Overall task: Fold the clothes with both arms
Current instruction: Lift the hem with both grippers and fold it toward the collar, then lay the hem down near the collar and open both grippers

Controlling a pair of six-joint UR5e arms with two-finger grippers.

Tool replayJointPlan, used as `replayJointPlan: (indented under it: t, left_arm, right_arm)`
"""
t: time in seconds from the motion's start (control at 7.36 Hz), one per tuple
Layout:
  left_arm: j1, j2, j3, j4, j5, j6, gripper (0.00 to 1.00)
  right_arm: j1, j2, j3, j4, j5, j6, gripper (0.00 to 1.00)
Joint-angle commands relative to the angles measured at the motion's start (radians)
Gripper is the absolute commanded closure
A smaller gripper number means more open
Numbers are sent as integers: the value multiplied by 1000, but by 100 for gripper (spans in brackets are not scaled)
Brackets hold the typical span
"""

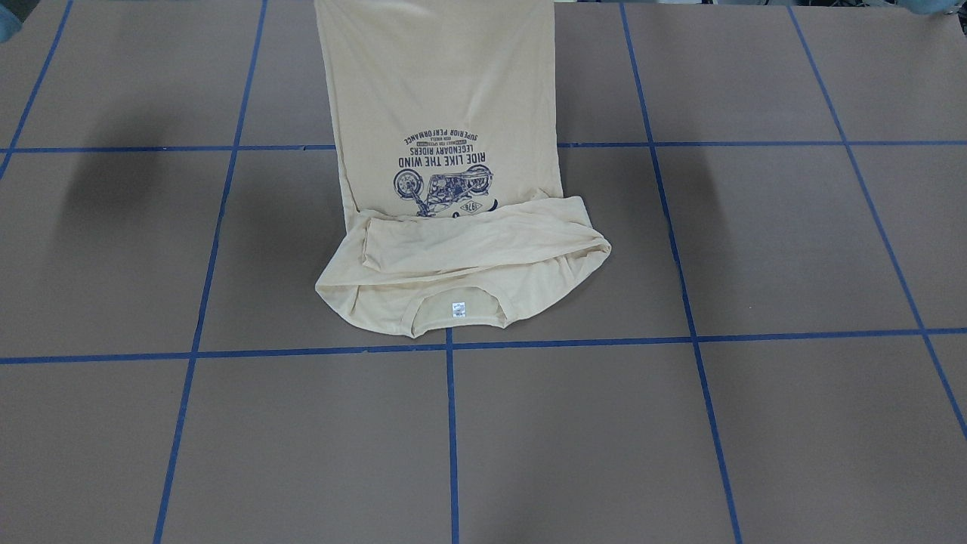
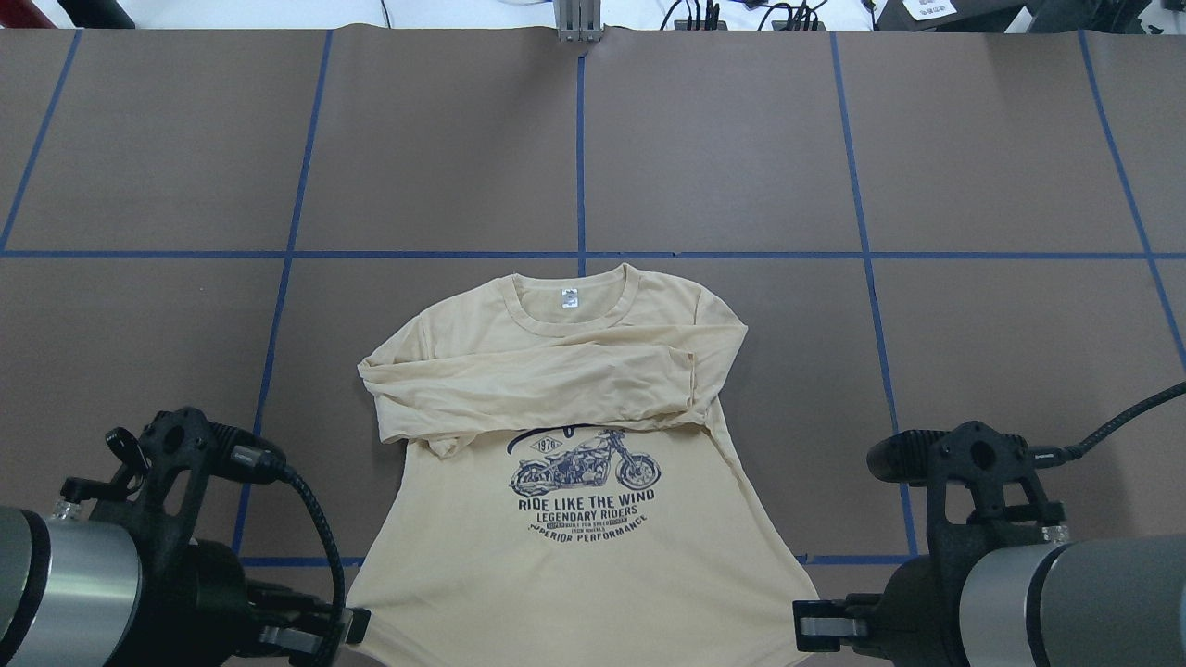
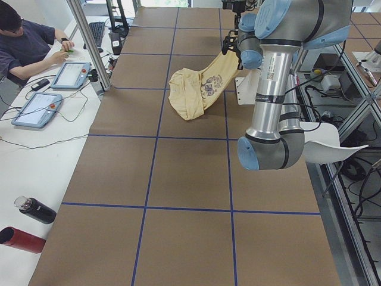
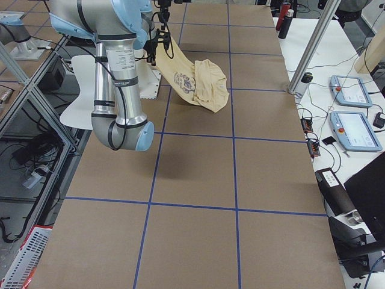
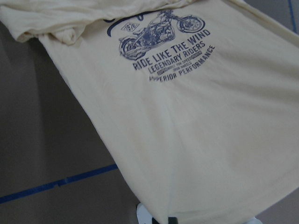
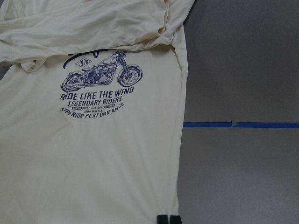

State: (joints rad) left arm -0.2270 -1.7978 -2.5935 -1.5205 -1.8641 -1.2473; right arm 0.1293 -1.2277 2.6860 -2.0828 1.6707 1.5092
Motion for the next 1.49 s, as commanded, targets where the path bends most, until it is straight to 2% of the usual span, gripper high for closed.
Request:
replayJointPlan:
  t: [0.0, 0.27, 0.41, 0.68, 0.95, 1.22, 1.36]
  left_arm:
    - [-7, -9, 44, 3, 9, -11, 100]
    - [-101, -93, 235, 0, 78, -3, 100]
    - [-139, -138, 328, -1, 120, -1, 100]
    - [-195, -144, 377, -3, 164, -1, 100]
    - [-236, -164, 438, -15, 195, -1, 100]
    - [-294, -184, 496, -61, 195, 21, 100]
    - [-311, -198, 553, -87, 204, 64, 100]
  right_arm:
    - [25, 11, -105, -6, -113, -6, 100]
    - [145, 130, -317, 7, -146, -18, 100]
    - [192, 143, -389, 92, -169, -59, 100]
    - [285, 143, -590, 356, -172, -78, 100]
    - [323, 146, -676, 482, -174, -110, 100]
    - [348, 154, -701, 506, -174, -135, 100]
    - [357, 168, -753, 509, -174, -138, 100]
